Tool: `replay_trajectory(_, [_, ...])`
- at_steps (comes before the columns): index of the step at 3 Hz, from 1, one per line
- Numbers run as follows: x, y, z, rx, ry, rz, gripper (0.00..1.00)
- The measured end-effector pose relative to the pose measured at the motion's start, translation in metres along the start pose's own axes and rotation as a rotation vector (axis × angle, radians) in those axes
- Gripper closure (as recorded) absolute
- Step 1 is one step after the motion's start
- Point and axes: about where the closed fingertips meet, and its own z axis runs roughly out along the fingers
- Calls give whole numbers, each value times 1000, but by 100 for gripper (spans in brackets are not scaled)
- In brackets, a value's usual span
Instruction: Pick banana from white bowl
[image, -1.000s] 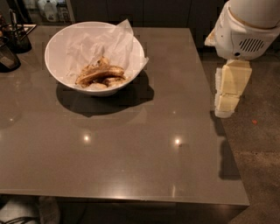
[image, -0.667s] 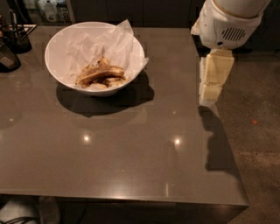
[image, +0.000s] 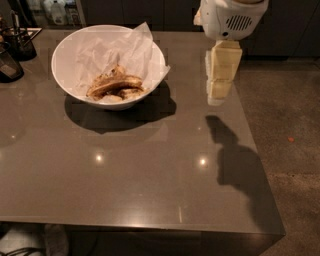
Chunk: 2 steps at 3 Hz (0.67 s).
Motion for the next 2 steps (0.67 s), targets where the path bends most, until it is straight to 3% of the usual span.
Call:
replay_trajectory(1, [-3, -4, -1, 10, -14, 5, 0])
replay_trajectory(2, [-27, -29, 1, 27, -15, -32, 0])
